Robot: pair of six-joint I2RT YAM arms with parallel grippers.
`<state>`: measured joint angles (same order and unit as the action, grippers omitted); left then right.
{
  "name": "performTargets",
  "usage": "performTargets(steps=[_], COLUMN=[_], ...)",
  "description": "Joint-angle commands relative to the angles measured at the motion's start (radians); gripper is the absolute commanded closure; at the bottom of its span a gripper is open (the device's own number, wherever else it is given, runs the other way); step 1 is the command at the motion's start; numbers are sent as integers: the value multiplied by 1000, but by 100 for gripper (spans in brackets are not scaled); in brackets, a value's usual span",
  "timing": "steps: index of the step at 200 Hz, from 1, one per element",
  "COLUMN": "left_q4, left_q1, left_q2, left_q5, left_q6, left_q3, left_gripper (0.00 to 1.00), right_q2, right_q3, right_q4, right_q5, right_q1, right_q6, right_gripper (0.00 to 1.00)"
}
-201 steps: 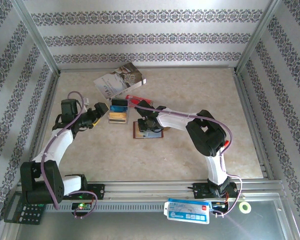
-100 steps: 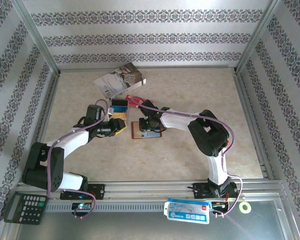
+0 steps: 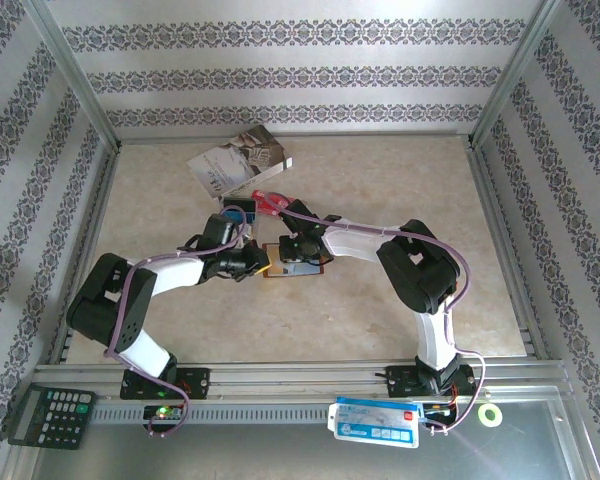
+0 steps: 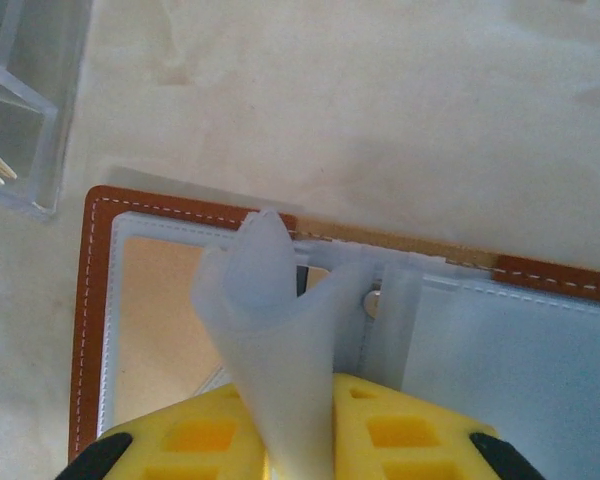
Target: Take the credit cards out of the card holder
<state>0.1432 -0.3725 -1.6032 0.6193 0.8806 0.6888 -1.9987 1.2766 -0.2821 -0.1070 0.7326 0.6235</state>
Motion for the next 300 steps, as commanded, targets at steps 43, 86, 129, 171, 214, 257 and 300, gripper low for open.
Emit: performTargets(steps=[43,86,129,171,214,257,300], left_q4=[-71,-112,-126,-152,-149,-138,-136], left_q1=[-40,-42,-43,-44,-42,-43,-44], left_q2=[-77,-94,-117,-115,-125,-126,-117], left_q5=[-80,-99,-111,-143,-155,-146,-93], left_q6=[-74,-109,-114,-132,-138,-132,-136], left_q3=[76,76,70,61,49,46,67], left_gripper=[100,100,98,97,97,97,94], right_q2=[0,2,8,69,185,235,246], right_q3=[-39,-42,-49,-83,-158,-209,-226], right_q4=[-19,-15,-10,29,89,101,122], right_q5=[-24,-25,-23,-4,55,105,79], right_q1=[-5,-7,-7,-6,-17,-34,-49], right_q6=[10,7,10,20,36,70,85], right_gripper=[80,80,81,81,72,72,69])
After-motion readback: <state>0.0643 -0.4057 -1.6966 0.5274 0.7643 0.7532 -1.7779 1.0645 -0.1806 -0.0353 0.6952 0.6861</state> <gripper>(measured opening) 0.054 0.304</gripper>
